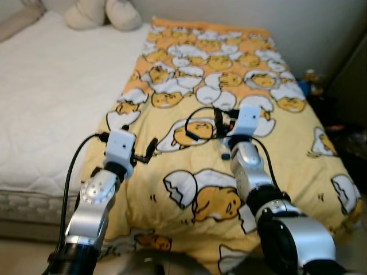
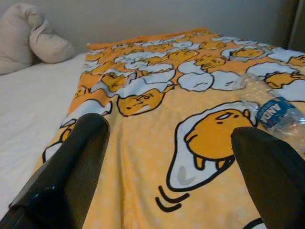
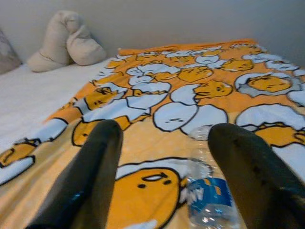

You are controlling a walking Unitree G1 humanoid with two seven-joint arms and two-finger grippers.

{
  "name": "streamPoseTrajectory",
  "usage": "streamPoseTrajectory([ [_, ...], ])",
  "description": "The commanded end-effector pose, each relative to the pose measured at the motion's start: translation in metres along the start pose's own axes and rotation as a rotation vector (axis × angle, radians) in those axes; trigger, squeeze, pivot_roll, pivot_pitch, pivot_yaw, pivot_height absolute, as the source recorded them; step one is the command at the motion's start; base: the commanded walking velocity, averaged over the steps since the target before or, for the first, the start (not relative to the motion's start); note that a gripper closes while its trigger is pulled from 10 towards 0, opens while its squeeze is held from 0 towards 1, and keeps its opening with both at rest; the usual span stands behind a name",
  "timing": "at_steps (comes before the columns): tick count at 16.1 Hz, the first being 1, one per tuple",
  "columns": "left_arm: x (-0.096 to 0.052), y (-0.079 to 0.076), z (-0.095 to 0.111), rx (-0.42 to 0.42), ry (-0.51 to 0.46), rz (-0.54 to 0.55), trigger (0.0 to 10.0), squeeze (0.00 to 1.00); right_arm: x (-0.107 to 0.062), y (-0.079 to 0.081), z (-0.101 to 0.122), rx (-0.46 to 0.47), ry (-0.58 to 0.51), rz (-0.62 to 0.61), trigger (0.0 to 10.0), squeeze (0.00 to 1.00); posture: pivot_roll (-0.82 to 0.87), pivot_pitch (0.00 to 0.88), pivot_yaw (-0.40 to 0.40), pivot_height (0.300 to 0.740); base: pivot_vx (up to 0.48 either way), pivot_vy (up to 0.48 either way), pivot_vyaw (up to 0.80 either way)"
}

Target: Clean up the room

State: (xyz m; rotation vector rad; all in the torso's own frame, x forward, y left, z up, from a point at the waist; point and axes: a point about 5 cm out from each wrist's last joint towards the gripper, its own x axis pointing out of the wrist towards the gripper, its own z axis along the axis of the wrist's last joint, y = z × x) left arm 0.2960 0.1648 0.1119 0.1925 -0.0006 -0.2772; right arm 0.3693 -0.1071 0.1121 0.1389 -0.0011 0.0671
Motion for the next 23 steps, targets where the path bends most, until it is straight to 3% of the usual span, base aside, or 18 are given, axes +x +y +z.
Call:
streamPoseTrajectory([
  [1, 0.004, -0.004, 0.002, 0.009, -0.008, -0.019, 10.0, 0.0, -0.002, -0.008, -0.003, -0.033, 0.01, -0.029, 10.0, 1.0, 0.14, 0.0, -0.006, 0.74, 0.0, 0.0, 0.0],
  [5, 0.004, -0.006, 0.003, 0.012, -0.008, -0.034, 10.0, 0.0, -0.003, -0.013, -0.009, -0.036, 0.059, -0.055, 10.0, 1.0, 0.14, 0.0, 0.002, 0.74, 0.0, 0.0, -0.6],
  [10, 0.0, -0.003, 0.001, 0.029, -0.005, -0.014, 10.0, 0.0, 0.0, -0.004, -0.005, -0.069, 0.055, -0.032, 10.0, 1.0, 0.15, 0.0, -0.003, 0.74, 0.0, 0.0, -0.12],
  [18, -0.004, 0.001, 0.003, 0.022, -0.012, 0.006, 10.0, 0.0, 0.001, 0.005, -0.005, -0.047, 0.058, 0.002, 10.0, 1.0, 0.17, 0.011, -0.003, 0.74, 0.39, 0.279, 0.0],
  [22, -0.014, -0.001, 0.005, 0.019, -0.013, -0.009, 10.0, 0.0, 0.003, 0.006, -0.004, -0.029, 0.075, -0.004, 10.0, 1.0, 0.18, 0.075, 0.022, 0.74, 0.261, 0.135, 0.0],
  [23, -0.019, -0.001, 0.005, 0.02, -0.005, -0.015, 10.0, 0.0, 0.003, 0.003, -0.004, -0.04, 0.078, -0.028, 10.0, 0.0, 0.2, 0.107, 0.033, 0.74, 0.0, 0.0, 0.0],
])
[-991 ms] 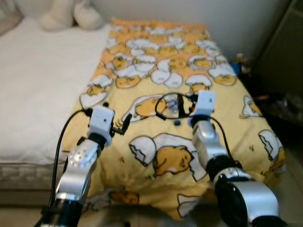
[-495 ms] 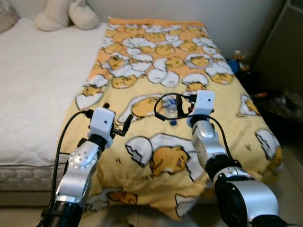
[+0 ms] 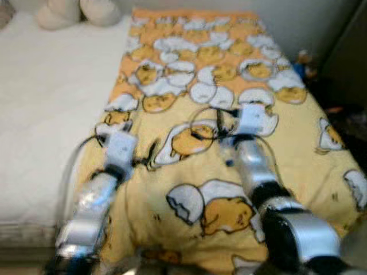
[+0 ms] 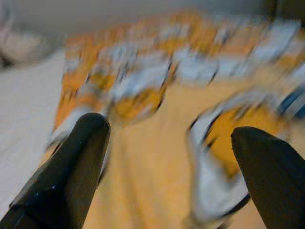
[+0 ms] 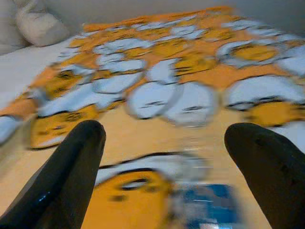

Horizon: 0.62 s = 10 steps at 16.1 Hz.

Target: Clean up the room

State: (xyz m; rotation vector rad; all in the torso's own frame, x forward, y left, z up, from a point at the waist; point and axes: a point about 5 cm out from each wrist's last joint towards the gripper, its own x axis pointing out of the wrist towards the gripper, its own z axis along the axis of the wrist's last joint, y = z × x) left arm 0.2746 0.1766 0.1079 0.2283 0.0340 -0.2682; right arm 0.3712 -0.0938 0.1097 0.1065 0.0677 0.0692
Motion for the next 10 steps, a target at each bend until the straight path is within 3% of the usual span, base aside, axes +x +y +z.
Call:
streamPoseTrajectory([
  [1, -0.005, -0.002, 0.009, -0.002, -0.024, -0.023, 10.0, 0.0, 0.0, -0.017, -0.002, -0.016, 0.024, -0.078, 10.0, 0.0, 0.21, 0.137, 0.044, 0.74, 0.0, 0.0, 0.0],
  [5, -0.039, 0.012, 0.007, 0.034, 0.048, -0.018, 10.0, 0.0, -0.005, -0.037, -0.016, -0.012, 0.103, -0.217, 10.0, 0.0, 0.29, 0.234, 0.095, 0.74, 0.0, 0.0, 0.0],
  [8, -0.047, 0.016, 0.011, 0.045, 0.06, -0.016, 10.0, 0.0, -0.007, -0.045, -0.019, -0.045, 0.121, -0.257, 10.0, 0.0, 0.3, 0.248, 0.103, 0.74, 0.0, 0.0, 0.0],
  [10, -0.054, 0.015, 0.015, 0.046, 0.076, -0.022, 10.0, 0.0, -0.013, -0.059, -0.03, -0.067, 0.196, -0.281, 10.0, 0.0, 0.31, 0.265, 0.114, 0.74, 0.0, 0.0, 0.0],
])
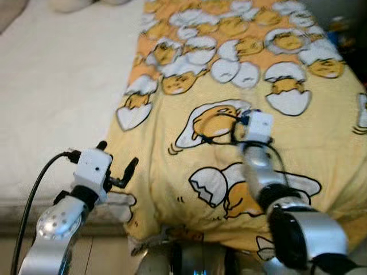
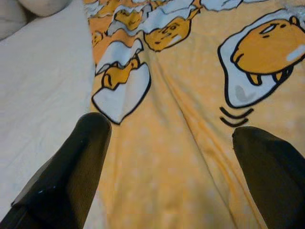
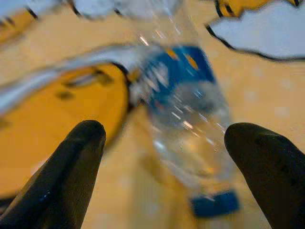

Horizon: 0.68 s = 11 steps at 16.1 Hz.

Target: Clean up the room

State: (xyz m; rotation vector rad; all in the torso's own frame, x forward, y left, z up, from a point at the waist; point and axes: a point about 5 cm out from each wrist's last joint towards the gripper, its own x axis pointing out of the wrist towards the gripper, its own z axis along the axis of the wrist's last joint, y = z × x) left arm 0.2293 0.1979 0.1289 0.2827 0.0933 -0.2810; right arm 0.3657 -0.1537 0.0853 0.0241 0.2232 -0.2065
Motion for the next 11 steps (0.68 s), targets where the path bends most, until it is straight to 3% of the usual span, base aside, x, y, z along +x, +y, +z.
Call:
streamPoseTrajectory([
  [1, -0.005, 0.001, 0.0, -0.002, 0.023, -0.011, 10.0, 0.0, -0.004, -0.003, -0.018, -0.014, 0.084, -0.005, 10.0, 0.0, 0.31, 0.27, 0.115, 0.74, 0.0, 0.0, 0.0],
  [3, -0.007, -0.001, -0.001, -0.005, 0.033, -0.018, 10.0, 0.0, -0.002, -0.016, -0.016, -0.031, 0.076, -0.05, 10.0, 0.0, 0.31, 0.279, 0.107, 0.74, 0.0, 0.0, 0.0],
  [5, -0.008, 0.001, 0.001, -0.006, 0.036, -0.005, 10.0, 0.0, 0.001, -0.014, -0.005, -0.067, 0.021, -0.036, 10.0, 0.0, 0.31, 0.278, 0.103, 0.74, 0.0, 0.0, 0.0],
  [8, -0.008, -0.001, 0.001, -0.01, 0.043, -0.004, 10.0, 0.0, -0.001, -0.02, -0.017, -0.031, 0.091, -0.049, 10.0, 0.0, 0.3, 0.275, 0.098, 0.74, 0.0, 0.0, 0.0],
  [9, -0.008, -0.002, 0.0, -0.014, 0.046, -0.005, 10.0, 0.0, -0.002, -0.019, -0.023, 0.027, 0.136, -0.039, 10.0, 0.0, 0.29, 0.276, 0.099, 0.74, 0.0, 0.0, 0.0],
  [10, -0.007, -0.004, 0.0, -0.015, 0.047, -0.009, 10.0, 0.0, -0.002, -0.016, -0.022, 0.044, 0.139, -0.018, 0.0, 0.0, 0.3, 0.278, 0.1, 0.74, 0.0, 0.0, 0.0],
  [11, -0.006, -0.004, 0.001, -0.015, 0.046, -0.011, 10.0, 0.0, -0.002, -0.014, -0.02, 0.045, 0.136, -0.005, 0.0, 0.0, 0.3, 0.278, 0.102, 0.74, 0.0, 0.0, 0.0],
])
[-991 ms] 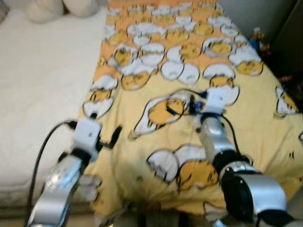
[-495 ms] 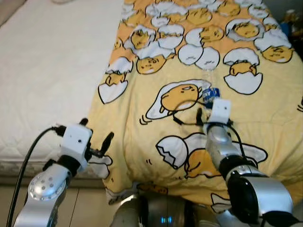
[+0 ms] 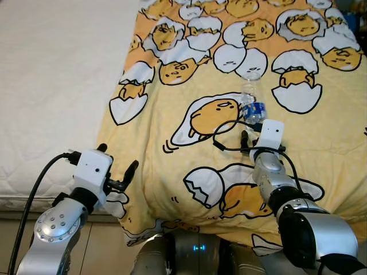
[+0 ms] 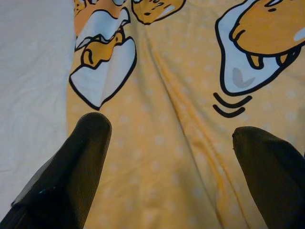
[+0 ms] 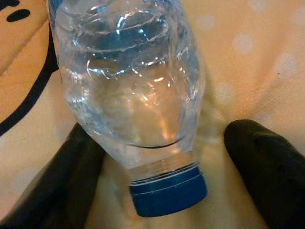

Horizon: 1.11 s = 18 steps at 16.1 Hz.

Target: Clean up the room

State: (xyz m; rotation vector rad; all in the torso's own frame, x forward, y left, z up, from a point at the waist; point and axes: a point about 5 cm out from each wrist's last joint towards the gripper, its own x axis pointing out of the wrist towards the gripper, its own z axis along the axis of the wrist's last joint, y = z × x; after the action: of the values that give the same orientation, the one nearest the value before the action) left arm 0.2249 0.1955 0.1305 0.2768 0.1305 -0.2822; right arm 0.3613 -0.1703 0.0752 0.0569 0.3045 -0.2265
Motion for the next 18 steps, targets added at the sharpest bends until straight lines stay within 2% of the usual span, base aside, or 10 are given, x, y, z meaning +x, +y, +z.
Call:
streamPoseTrajectory([
  [1, -0.002, -0.001, -0.001, -0.005, 0.011, -0.005, 10.0, 0.0, -0.002, 0.007, -0.009, 0.021, 0.048, 0.032, 0.0, 0.0, 0.3, 0.282, 0.103, 0.74, 0.0, 0.0, 0.0],
  [6, 0.002, 0.0, -0.002, -0.006, 0.015, 0.003, 10.0, 0.0, -0.003, 0.012, -0.009, 0.039, 0.049, 0.063, 0.0, 0.0, 0.29, 0.277, 0.1, 0.74, 0.0, 0.0, 0.0],
  [11, 0.015, -0.005, -0.001, -0.016, 0.0, 0.0, 10.0, 0.0, -0.005, 0.023, -0.008, 0.054, 0.033, 0.118, 0.0, 0.0, 0.27, 0.238, 0.08, 0.74, 0.0, 0.0, 0.0],
  [13, 0.023, -0.008, 0.0, -0.026, -0.014, 0.008, 10.0, 0.0, -0.007, 0.026, -0.013, 0.078, 0.047, 0.156, 0.0, 0.0, 0.25, 0.202, 0.065, 0.74, 0.0, 0.0, 0.0],
  [16, 0.039, -0.023, -0.002, -0.061, -0.032, -0.023, 10.0, 0.0, -0.007, 0.026, -0.011, 0.059, 0.037, 0.193, 0.0, 0.0, 0.18, 0.136, 0.068, 0.74, 0.0, 0.0, 0.0],
  [17, 0.058, -0.038, 0.0, -0.082, -0.057, -0.066, 10.0, 0.0, -0.005, 0.023, -0.003, 0.017, -0.012, 0.219, 0.0, 0.0, 0.12, 0.084, 0.05, 0.74, 0.0, 0.0, 0.0],
  [18, 0.064, -0.041, 0.001, -0.083, -0.064, -0.072, 10.0, 0.0, -0.004, 0.021, -0.001, 0.008, -0.022, 0.231, 0.0, 0.0, 0.11, 0.075, 0.042, 0.74, 0.0, 0.0, 0.0],
])
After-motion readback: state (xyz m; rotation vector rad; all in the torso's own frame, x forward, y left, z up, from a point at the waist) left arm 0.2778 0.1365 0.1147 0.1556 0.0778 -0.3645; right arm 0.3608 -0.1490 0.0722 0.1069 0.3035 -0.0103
